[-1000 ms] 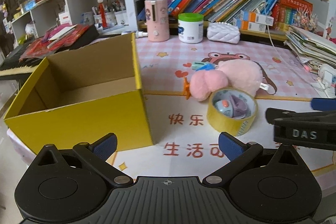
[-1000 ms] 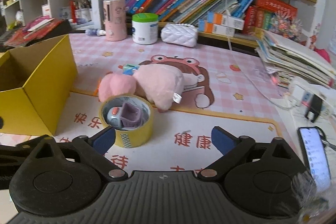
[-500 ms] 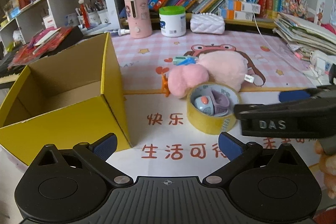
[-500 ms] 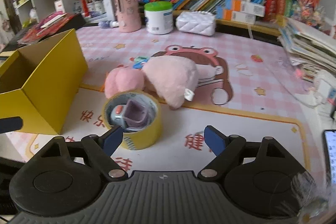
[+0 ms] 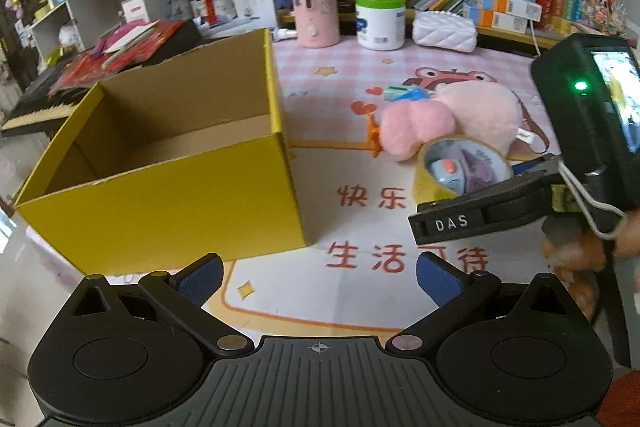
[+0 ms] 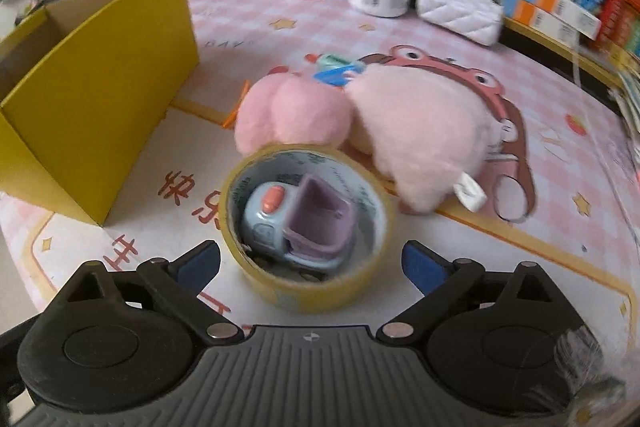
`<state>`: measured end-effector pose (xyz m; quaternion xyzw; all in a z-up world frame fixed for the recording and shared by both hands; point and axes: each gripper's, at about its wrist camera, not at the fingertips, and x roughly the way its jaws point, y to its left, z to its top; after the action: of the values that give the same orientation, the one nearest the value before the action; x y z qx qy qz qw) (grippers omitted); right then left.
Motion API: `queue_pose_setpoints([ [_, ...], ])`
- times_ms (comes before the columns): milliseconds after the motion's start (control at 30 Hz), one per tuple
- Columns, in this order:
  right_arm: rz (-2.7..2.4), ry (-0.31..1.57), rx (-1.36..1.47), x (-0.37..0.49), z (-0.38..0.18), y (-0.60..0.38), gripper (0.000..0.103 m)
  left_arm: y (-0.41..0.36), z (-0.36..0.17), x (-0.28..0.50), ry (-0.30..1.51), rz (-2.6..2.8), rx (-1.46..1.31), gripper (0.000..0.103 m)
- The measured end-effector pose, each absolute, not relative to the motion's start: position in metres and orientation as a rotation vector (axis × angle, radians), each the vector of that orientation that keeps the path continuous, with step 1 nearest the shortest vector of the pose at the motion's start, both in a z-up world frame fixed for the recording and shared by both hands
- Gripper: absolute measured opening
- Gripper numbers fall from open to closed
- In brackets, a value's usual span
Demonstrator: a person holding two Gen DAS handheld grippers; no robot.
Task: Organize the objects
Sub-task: 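Grasp the tape roll rim with the right gripper and lift it off the toy car, then grasp the blue-and-purple toy car with the left gripper while the right holds the tape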
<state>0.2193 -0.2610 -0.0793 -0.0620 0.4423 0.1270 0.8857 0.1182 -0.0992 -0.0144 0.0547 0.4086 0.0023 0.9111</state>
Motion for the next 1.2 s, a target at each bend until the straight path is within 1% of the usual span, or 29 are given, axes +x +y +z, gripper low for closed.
queue_pose_setpoints([
  [67, 0.269, 0.925, -0.146, 0.224, -0.084, -0.258, 0.095, -0.097, -0.014, 0.117, 0.842, 0.009, 0.112, 0.103],
  [133, 0.268, 0.924, -0.164, 0.227, -0.087, -0.256, 0.086, -0.096, -0.013, 0.116, 0.841, 0.007, 0.112, 0.103],
  [300, 0.28, 0.896, -0.174, 0.22, -0.082, -0.257, 0.086, -0.1, -0.013, 0.117, 0.838, -0.016, 0.119, 0.103],
  [433, 0.302, 0.837, -0.128, 0.208, -0.059, -0.264, 0.086, -0.107, -0.013, 0.12, 0.831, -0.052, 0.126, 0.103],
  [700, 0.264, 0.633, -0.024, 0.172, -0.008, -0.3, 0.085, -0.137, -0.015, 0.129, 0.801, -0.197, 0.139, 0.103],
  [800, 0.197, 0.593, -0.007, 0.16, 0.001, -0.318, 0.085, -0.154, -0.018, 0.135, 0.803, -0.246, 0.149, 0.103],
  [967, 0.05, 0.58, 0.019, 0.146, 0.002, -0.351, 0.085, -0.173, -0.027, 0.151, 0.839, -0.24, 0.129, 0.103],
  [1100, -0.013, 0.623, 0.031, 0.141, -0.007, -0.372, 0.085, -0.178, -0.036, 0.169, 0.892, -0.202, 0.06, 0.101],
  [1200, -0.012, 0.665, 0.027, 0.14, -0.015, -0.38, 0.085, -0.184, -0.042, 0.177, 0.893, -0.188, 0.049, 0.096],
])
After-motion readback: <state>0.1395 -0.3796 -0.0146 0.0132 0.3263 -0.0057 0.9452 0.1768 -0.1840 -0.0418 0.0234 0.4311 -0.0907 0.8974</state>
